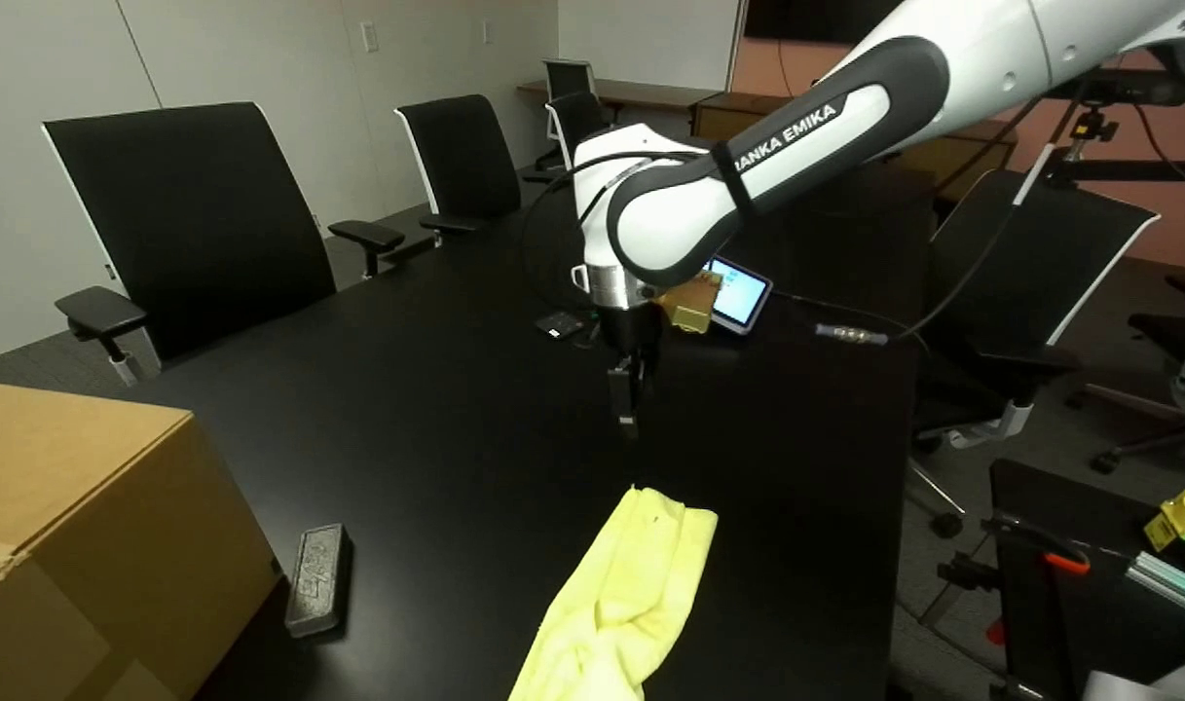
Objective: Fold the cloth on the table
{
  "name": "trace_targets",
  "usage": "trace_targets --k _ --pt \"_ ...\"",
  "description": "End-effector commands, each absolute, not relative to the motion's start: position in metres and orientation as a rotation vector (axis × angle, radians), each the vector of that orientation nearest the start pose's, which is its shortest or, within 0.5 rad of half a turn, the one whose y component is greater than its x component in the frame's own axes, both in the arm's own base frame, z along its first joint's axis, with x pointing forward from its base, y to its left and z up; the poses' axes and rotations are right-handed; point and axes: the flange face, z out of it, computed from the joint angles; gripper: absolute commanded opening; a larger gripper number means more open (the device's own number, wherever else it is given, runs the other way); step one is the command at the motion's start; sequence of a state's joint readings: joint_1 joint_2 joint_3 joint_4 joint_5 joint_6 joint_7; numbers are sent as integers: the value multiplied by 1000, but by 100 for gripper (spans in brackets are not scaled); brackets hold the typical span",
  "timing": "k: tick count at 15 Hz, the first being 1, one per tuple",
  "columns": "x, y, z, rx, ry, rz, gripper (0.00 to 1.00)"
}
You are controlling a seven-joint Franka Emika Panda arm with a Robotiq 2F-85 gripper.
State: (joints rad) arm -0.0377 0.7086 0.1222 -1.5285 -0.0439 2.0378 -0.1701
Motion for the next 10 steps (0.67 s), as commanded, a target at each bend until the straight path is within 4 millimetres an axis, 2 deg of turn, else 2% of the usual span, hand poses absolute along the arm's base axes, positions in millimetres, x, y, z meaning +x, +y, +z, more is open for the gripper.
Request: trace_targets --k 1,5,10 --pt "639 30 265 -3025 -233 248 100" --pt "595 10 294 -3055 -131 224 100" --pt "520 -20 319 -3061 -116 248 100"
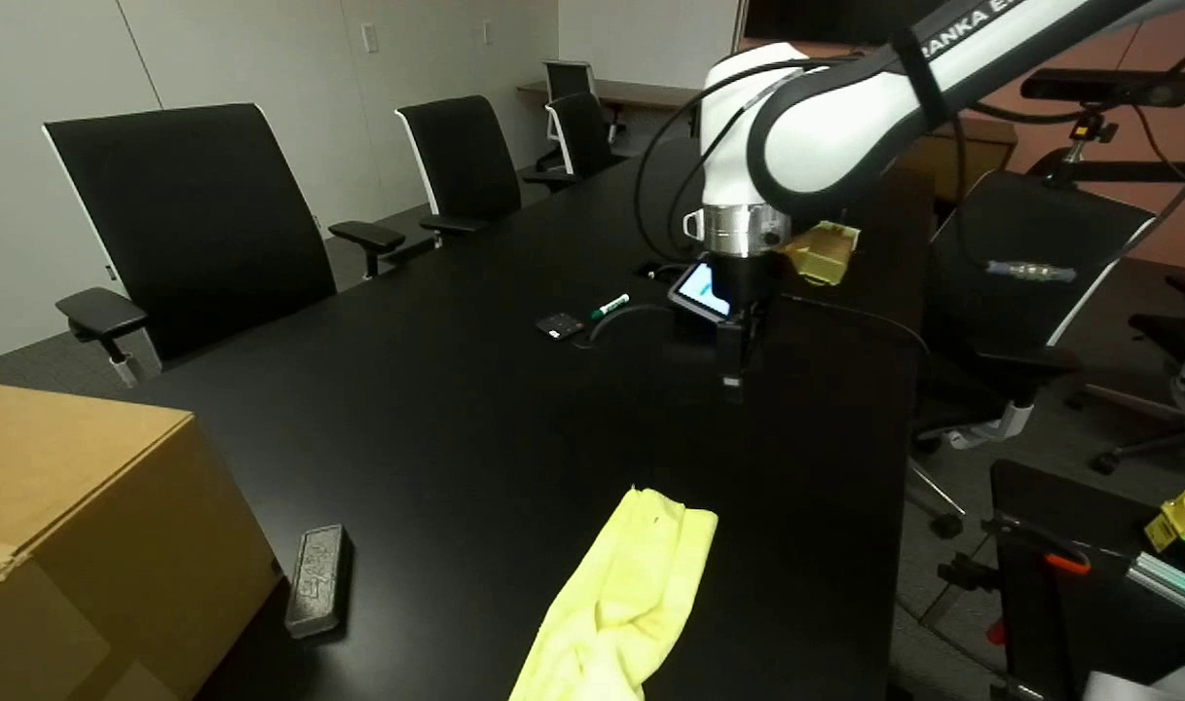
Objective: Fold the cloth on the table
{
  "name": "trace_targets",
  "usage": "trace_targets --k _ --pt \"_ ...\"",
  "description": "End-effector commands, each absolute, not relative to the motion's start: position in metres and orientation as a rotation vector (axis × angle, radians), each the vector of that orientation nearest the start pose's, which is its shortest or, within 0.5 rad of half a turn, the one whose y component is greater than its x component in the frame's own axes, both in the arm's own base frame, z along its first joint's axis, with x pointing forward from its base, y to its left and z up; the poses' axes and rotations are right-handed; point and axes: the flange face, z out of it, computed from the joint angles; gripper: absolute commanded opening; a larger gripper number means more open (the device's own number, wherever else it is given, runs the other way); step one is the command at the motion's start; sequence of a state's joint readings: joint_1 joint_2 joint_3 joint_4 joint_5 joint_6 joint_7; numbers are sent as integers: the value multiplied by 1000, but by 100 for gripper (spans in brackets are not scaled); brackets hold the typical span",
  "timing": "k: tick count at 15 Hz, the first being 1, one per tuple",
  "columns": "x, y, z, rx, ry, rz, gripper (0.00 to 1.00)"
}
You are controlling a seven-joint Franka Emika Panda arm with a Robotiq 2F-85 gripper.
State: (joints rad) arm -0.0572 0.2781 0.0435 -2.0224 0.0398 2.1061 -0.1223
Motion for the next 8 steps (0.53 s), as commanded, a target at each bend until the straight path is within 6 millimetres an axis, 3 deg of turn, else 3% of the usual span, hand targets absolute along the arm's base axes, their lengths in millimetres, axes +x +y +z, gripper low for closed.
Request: trace_targets --k 1,7,8 --pt "504 -26 324 -3055 -115 243 100" --pt "416 -69 371 -2989 -90 121 100" --pt "451 -59 349 -3021 -88 220 100"
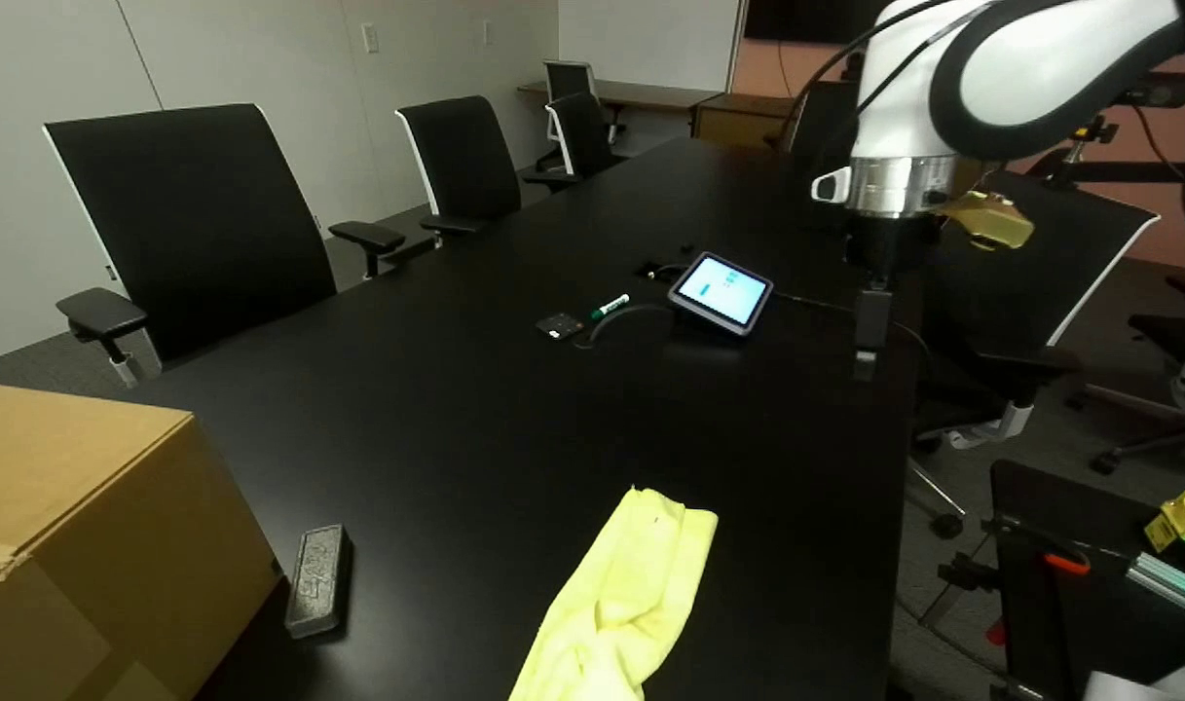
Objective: Fold the cloth on the table
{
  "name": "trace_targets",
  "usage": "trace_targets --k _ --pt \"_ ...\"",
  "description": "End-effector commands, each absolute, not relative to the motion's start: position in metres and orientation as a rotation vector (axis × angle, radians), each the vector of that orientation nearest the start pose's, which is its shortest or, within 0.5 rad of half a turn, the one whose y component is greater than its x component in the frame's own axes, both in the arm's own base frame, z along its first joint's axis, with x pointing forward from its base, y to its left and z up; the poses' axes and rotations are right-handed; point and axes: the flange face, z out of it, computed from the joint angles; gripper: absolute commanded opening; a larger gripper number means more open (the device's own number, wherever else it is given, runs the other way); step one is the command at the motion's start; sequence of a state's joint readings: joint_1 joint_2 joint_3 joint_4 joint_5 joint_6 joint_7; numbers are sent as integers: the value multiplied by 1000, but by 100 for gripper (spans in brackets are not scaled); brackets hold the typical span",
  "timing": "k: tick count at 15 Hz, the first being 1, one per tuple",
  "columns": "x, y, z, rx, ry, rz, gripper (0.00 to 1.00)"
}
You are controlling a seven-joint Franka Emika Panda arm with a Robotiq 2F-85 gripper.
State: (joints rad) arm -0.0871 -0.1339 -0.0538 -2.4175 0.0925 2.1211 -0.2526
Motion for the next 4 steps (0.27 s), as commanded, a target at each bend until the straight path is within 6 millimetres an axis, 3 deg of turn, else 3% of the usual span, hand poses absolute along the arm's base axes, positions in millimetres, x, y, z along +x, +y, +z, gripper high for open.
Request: trace_targets --k 1,4 --pt "439 -66 358 -3014 -81 189 100" --pt "420 -71 370 -3008 -76 144 100"
